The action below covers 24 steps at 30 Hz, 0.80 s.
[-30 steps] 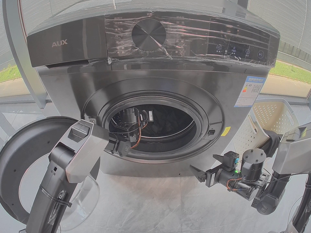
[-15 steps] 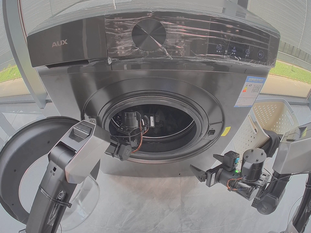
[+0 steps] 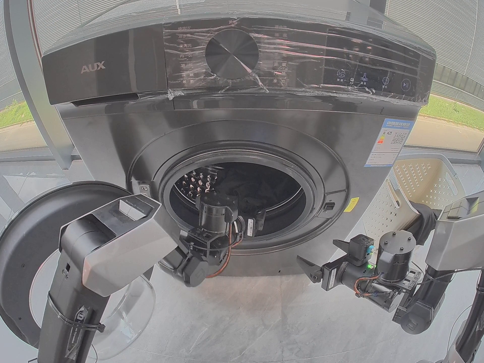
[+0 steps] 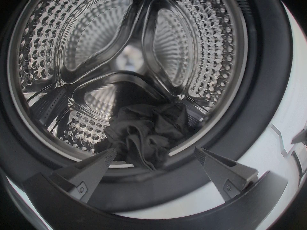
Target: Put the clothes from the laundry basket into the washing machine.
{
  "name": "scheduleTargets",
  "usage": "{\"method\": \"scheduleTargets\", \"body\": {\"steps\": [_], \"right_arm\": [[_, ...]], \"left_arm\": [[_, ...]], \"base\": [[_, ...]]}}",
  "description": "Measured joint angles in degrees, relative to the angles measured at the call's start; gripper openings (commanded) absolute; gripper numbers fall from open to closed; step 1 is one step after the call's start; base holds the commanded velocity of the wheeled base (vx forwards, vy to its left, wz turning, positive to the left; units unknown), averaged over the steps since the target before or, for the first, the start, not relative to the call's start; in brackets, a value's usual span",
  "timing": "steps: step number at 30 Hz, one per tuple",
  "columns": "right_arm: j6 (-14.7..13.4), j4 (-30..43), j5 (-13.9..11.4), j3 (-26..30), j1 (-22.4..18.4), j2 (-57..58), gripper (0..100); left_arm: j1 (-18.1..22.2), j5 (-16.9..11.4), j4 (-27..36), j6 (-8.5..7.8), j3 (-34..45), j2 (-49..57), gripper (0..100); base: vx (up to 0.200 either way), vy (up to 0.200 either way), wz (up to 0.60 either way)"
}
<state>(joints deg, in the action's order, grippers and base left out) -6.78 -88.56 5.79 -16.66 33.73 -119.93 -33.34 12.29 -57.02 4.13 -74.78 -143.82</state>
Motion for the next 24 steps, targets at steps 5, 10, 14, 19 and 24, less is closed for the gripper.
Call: {"method": "scheduleTargets", "body": {"steps": [5,10,14,19,24], "right_arm": [[0.0,0.0,0.0,0.1,0.0,0.0,100],[0.0,0.0,0.0,0.2,0.0,0.0,100],[0.0,0.0,0.0,0.3,0.0,0.1,100],[0.1,0.0,0.1,0.7,-0.1,0.5,100],[0.3,0.0,0.1,2.0,-0.1,2.0,100]], "left_arm": [[-2.8,0.0,-5.3,-0.06,10.3,3.9,100],[-5.3,0.0,-9.5,-0.09,18.8,7.8,100],[-7.1,0.0,-12.6,0.07,25.7,11.7,100],[-9.4,0.0,-15.3,1.04,33.7,18.6,100],[-11.6,0.1,-16.0,1.72,40.0,26.3,100]], "base": [[0.000,0.000,0.00],[0.000,0.000,0.00],[0.000,0.000,0.00],[0.000,0.000,0.00],[0.000,0.000,0.00]]}}
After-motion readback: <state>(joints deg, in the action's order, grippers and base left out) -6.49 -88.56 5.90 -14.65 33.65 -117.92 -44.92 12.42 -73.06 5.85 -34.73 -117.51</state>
